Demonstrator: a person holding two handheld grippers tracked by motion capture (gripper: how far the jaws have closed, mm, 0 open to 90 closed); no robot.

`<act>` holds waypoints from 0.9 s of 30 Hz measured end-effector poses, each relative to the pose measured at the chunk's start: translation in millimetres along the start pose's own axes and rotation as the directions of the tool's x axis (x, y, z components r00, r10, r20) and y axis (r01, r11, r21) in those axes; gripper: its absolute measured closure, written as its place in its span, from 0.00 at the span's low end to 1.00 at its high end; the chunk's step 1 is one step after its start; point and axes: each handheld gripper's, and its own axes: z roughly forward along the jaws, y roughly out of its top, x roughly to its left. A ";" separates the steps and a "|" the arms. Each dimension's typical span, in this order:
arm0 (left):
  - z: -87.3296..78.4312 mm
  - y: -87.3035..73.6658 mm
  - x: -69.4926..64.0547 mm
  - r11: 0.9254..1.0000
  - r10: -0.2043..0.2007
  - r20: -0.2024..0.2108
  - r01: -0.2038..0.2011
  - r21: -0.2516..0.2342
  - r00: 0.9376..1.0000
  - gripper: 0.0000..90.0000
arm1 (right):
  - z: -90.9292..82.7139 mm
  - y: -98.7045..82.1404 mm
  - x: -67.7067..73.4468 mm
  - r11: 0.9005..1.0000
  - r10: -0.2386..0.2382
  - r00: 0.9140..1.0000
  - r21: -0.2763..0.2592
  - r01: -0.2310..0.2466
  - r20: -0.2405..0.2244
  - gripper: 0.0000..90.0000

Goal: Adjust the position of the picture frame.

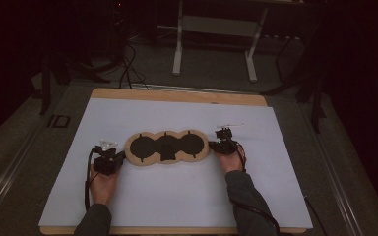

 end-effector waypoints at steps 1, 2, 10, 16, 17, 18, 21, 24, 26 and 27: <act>0.4 0.0 -1.2 1.000 0.009 0.003 -0.009 -0.001 1.000 1.00 | -2.0 -1.4 -2.3 1.000 -0.001 1.000 0.001 0.001 0.000 1.00; 0.6 -0.1 -3.3 1.000 0.023 0.004 -0.023 0.000 1.000 1.00 | -3.1 -2.3 -3.3 1.000 0.000 1.000 0.000 0.000 0.000 1.00; 2.2 1.1 -16.4 0.998 0.056 0.028 -0.057 0.014 0.998 1.00 | -17.4 3.0 -9.3 0.999 -0.007 0.999 -0.046 0.009 0.044 0.96; 2.8 1.4 -16.7 0.998 0.056 0.036 -0.056 0.013 0.998 1.00 | -19.0 6.5 -12.2 0.997 0.010 1.000 -0.071 -0.010 0.003 0.84; 2.9 1.4 -17.0 0.998 0.055 0.037 -0.056 0.014 0.998 1.00 | -17.6 6.4 -11.9 0.997 0.013 1.000 -0.075 -0.013 -0.005 0.81; 3.0 1.5 -17.6 0.998 0.057 0.040 -0.058 0.014 0.998 1.00 | -17.0 6.4 -11.8 0.997 0.017 1.000 -0.073 -0.019 -0.018 0.81; 2.6 1.5 -18.4 0.998 0.055 0.042 -0.056 0.017 0.998 1.00 | -13.8 6.8 -11.9 0.998 0.040 0.999 -0.052 -0.040 -0.009 0.84; 1.9 1.8 -17.8 0.998 0.049 0.055 -0.051 0.025 0.997 1.00 | -14.2 8.0 -11.5 0.999 0.048 0.999 -0.012 -0.048 -0.009 0.87; 1.7 1.7 -18.3 0.998 0.054 0.058 -0.055 0.027 0.997 1.00 | -15.5 6.9 -9.8 0.999 0.034 0.999 0.006 -0.034 0.002 0.87; 1.6 1.7 -18.5 0.998 0.053 0.059 -0.055 0.028 0.997 1.00 | -16.1 5.7 -9.3 0.999 0.035 0.999 0.003 -0.035 0.004 0.87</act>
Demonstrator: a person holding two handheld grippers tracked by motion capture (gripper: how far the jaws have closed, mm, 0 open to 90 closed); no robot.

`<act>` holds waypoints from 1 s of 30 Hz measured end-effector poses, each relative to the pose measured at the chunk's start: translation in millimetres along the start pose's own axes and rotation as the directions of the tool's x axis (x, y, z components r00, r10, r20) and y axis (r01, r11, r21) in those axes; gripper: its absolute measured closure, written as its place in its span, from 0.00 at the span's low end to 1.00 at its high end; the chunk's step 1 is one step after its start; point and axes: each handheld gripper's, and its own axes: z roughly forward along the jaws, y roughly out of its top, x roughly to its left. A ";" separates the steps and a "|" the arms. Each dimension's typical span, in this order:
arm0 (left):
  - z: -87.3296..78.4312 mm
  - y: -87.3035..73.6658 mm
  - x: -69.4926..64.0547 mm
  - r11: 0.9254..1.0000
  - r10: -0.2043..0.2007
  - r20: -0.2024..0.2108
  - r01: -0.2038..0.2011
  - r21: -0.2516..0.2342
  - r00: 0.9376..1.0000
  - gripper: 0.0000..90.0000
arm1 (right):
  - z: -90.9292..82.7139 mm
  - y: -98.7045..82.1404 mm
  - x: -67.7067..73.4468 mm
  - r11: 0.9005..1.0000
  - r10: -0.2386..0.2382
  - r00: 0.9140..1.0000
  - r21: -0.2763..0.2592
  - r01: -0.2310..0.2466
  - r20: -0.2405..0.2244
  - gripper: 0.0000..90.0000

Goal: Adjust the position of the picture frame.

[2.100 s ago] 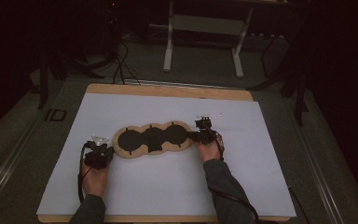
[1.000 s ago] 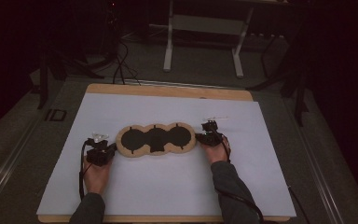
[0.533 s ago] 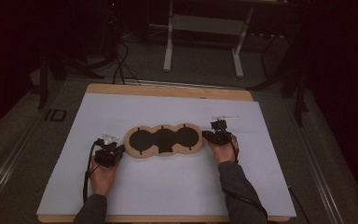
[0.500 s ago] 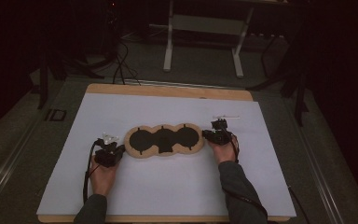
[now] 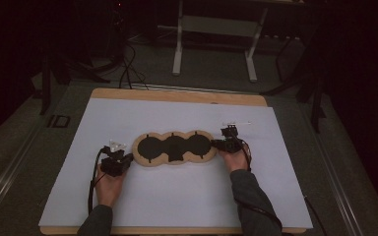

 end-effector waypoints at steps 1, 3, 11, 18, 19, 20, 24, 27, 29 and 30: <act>-0.2 0.0 -0.4 1.000 0.005 0.002 -0.005 0.002 1.000 1.00 | -0.7 -0.9 0.3 1.000 0.001 1.000 0.000 -0.001 0.002 0.87; -1.1 -0.1 -1.1 1.000 0.011 0.009 -0.011 0.007 1.000 1.00 | -2.8 -3.4 1.0 1.000 0.003 1.000 0.001 -0.003 0.006 0.87; -8.7 3.6 -3.7 1.000 0.007 0.005 -0.007 0.001 1.000 1.00 | -12.5 -16.4 7.3 0.999 -0.035 0.999 -0.005 0.035 0.033 0.86; -13.0 18.5 -1.3 0.998 -0.021 -0.009 0.020 -0.056 1.000 0.87 | -14.0 -18.8 8.2 0.999 -0.037 0.999 -0.008 0.037 0.034 0.86; -10.1 21.2 -0.6 0.998 -0.025 -0.019 0.023 -0.057 1.000 0.85 | -14.0 -19.0 8.1 0.999 -0.036 0.999 -0.009 0.036 0.034 0.86; -8.3 22.9 -0.3 0.998 -0.031 -0.025 0.030 -0.058 0.999 0.83 | -14.0 -19.3 7.9 0.999 -0.034 0.999 -0.011 0.034 0.032 0.86; 2.7 30.6 1.7 0.997 -0.067 0.013 0.067 -0.044 0.998 0.77 | -13.9 -19.6 6.8 0.999 -0.031 0.999 -0.015 0.032 0.025 0.86; 8.3 35.8 1.2 0.996 -0.090 -0.006 0.089 -0.028 0.996 0.77 | -14.0 -19.8 5.9 1.000 -0.025 1.000 -0.016 0.025 0.019 0.86; 9.9 36.5 3.4 0.993 -0.115 0.004 0.115 -0.026 0.993 0.78 | -14.1 -20.1 5.3 1.000 -0.020 1.000 -0.018 0.020 0.014 0.86; 10.5 36.6 3.8 0.992 -0.121 0.008 0.121 -0.025 0.993 0.78 | -14.2 -20.2 5.1 1.000 -0.019 1.000 -0.018 0.019 0.013 0.86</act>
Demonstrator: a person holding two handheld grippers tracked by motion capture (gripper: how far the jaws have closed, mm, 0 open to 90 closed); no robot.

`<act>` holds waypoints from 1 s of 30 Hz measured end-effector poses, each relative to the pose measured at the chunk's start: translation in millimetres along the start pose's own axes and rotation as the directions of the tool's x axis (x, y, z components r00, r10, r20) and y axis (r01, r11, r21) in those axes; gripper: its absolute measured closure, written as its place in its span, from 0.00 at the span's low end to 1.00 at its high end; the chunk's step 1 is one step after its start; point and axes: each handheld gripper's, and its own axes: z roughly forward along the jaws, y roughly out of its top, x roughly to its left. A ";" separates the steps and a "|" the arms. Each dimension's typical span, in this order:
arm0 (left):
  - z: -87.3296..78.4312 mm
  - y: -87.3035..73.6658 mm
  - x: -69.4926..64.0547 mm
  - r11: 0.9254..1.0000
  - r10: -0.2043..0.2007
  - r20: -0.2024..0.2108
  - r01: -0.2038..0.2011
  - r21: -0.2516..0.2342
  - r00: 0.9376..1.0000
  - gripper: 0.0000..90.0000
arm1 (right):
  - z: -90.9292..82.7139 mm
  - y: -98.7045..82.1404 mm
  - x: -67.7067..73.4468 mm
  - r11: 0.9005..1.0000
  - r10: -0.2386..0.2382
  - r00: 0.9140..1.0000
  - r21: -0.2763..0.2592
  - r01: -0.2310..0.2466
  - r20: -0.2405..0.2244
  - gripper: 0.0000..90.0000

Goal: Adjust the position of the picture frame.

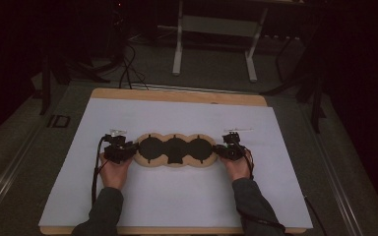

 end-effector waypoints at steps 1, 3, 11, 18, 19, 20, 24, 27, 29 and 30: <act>0.4 0.1 0.9 1.000 -0.013 0.023 0.013 0.006 1.000 0.79 | 0.0 0.0 -0.1 1.000 0.000 1.000 0.000 0.000 -0.001 0.86; 0.5 0.6 -1.8 1.000 -0.002 0.009 0.002 0.013 1.000 0.86 | 0.0 0.0 -0.1 1.000 0.003 1.000 0.000 -0.003 -0.001 0.86; -2.3 -2.0 -6.3 1.000 0.010 -0.013 -0.010 0.022 1.000 0.87 | -1.2 -1.5 -2.1 1.000 0.022 1.000 -0.003 -0.022 -0.014 0.87; -6.6 -8.9 -9.5 1.000 0.014 -0.002 -0.014 0.010 1.000 0.87 | -5.5 -7.0 -3.4 1.000 0.024 1.000 -0.007 -0.024 -0.020 0.87; -7.0 -9.9 -10.2 1.000 0.017 -0.001 -0.017 0.006 1.000 0.87 | -6.2 -8.1 -3.8 1.000 0.020 1.000 -0.011 -0.021 -0.019 0.87; -7.1 -10.2 -10.3 1.000 0.017 0.000 -0.017 0.005 1.000 0.87 | -7.2 -9.3 -3.8 1.000 0.023 1.000 -0.011 -0.023 -0.021 0.87; -7.9 -12.0 -13.2 1.000 0.021 0.003 -0.021 0.004 1.000 0.87 | -9.9 -12.7 -4.9 1.000 0.020 1.000 -0.016 -0.020 -0.018 0.87; -8.2 -13.2 -15.1 1.000 0.022 0.007 -0.022 0.002 1.000 0.87 | -12.1 -15.0 -5.1 1.000 0.026 1.000 -0.017 -0.026 -0.015 0.87; -8.5 -13.9 -17.7 1.000 0.027 0.007 -0.027 0.004 1.000 0.87 | -14.2 -17.3 -5.8 0.999 0.026 1.000 -0.018 -0.026 -0.013 0.87; -8.6 -14.1 -19.0 1.000 0.028 0.007 -0.028 0.005 1.000 0.87 | -15.7 -18.8 -6.7 0.999 0.026 1.000 -0.018 -0.026 -0.011 0.87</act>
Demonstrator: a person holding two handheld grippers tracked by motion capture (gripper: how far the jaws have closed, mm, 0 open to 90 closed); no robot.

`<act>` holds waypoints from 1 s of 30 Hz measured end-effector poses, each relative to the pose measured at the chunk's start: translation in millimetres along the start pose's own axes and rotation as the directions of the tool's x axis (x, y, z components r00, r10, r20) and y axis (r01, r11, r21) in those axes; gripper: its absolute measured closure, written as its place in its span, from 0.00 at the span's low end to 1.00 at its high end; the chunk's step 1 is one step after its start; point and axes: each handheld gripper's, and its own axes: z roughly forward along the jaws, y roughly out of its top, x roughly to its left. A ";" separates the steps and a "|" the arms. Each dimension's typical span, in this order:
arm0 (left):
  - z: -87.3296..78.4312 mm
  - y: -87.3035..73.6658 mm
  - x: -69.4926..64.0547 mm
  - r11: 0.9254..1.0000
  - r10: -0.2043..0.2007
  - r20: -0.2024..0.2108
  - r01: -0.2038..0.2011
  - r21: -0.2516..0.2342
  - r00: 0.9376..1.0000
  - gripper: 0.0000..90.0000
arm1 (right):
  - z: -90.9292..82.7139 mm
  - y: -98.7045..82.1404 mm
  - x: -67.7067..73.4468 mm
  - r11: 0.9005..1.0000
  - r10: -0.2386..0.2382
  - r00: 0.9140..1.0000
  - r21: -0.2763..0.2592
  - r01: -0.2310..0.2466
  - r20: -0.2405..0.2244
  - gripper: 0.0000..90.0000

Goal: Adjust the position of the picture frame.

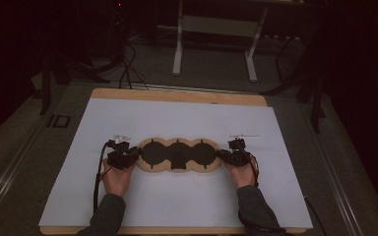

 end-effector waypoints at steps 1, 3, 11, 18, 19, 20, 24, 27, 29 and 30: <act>-0.2 -0.3 -2.4 1.000 0.003 0.001 -0.003 0.003 1.000 0.87 | -1.0 -0.9 -0.5 1.000 0.003 1.000 -0.001 -0.003 0.001 0.87; 0.0 -0.9 -5.9 1.000 0.008 0.004 -0.008 0.004 1.000 0.87 | -4.1 -3.4 -2.9 1.000 0.001 1.000 -0.002 -0.001 0.005 0.87; -0.5 -4.5 -13.6 1.000 0.031 0.008 -0.031 -0.004 0.999 0.87 | -10.6 -9.1 -9.8 1.000 0.000 1.000 -0.014 0.001 0.007 0.86; -10.1 -8.7 -12.0 0.999 0.046 0.030 -0.045 -0.012 0.999 0.80 | -14.4 -8.2 -4.7 0.998 -0.061 0.998 -0.018 0.062 0.020 0.80; -12.8 -10.1 -11.6 0.999 0.050 0.027 -0.049 -0.017 0.998 0.79 | -16.3 -8.3 -3.3 0.997 -0.068 0.998 -0.025 0.068 0.017 0.79; -14.6 -11.3 -11.0 0.998 0.056 0.027 -0.055 -0.024 0.998 0.77 | -18.6 -8.5 -1.8 0.996 -0.078 0.997 -0.032 0.079 0.012 0.78; -23.4 -14.1 -8.9 0.995 0.097 0.008 -0.097 -0.032 0.995 0.71 | -26.8 -9.5 6.8 0.989 -0.141 0.990 -0.050 0.141 0.009 0.73; -30.1 -14.6 -7.7 0.994 0.095 0.016 -0.093 -0.059 0.995 0.69 | -30.2 -10.7 12.8 0.980 -0.189 0.982 -0.058 0.189 0.006 0.69; -33.0 -15.1 -8.7 0.993 0.104 0.022 -0.102 -0.067 0.994 0.68 | -32.5 -12.3 17.4 0.971 -0.229 0.973 -0.068 0.229 0.013 0.67; -33.9 -15.2 -9.9 0.992 0.111 0.022 -0.109 -0.067 0.994 0.67 | -33.9 -13.7 20.2 0.965 -0.251 0.968 -0.075 0.252 0.019 0.67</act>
